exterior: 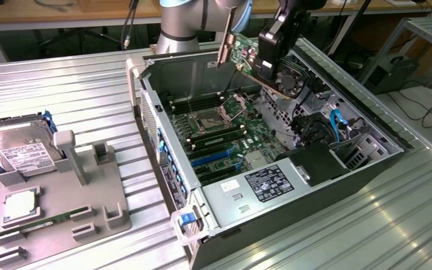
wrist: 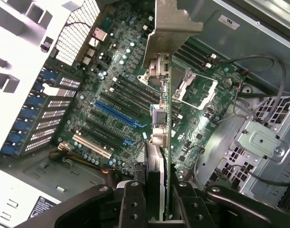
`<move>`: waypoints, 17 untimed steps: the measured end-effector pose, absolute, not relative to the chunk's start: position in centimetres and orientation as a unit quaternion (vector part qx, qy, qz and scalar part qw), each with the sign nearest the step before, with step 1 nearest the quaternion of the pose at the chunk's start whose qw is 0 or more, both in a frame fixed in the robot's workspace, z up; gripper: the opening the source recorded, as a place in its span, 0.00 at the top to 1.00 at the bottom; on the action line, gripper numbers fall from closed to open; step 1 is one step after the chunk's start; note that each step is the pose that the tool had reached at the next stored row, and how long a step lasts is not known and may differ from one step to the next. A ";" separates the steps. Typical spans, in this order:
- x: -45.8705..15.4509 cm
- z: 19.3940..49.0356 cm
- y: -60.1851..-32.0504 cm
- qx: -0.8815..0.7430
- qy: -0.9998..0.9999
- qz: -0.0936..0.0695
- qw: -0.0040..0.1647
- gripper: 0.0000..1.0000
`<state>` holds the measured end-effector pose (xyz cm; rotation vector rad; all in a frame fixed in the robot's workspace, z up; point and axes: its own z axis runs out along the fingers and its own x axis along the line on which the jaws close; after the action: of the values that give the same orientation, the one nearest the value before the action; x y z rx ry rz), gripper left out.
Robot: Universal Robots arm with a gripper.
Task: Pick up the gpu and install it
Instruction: 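Insert the gpu into the slot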
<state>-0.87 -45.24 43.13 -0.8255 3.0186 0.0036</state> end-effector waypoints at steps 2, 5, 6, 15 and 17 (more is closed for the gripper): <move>-0.9 43.1 -45.2 -0.272 0.962 0.001 0.006 0.73; -0.9 43.1 -45.2 -0.288 0.958 0.001 0.006 0.73; -0.9 43.1 -45.2 -0.291 0.957 0.001 0.006 0.73; -0.9 43.1 -45.2 -0.327 0.945 0.002 0.006 0.73; -0.9 43.1 -45.2 -0.334 0.942 0.002 0.006 0.73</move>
<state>-0.87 -45.25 43.13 -1.0468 2.9493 0.0051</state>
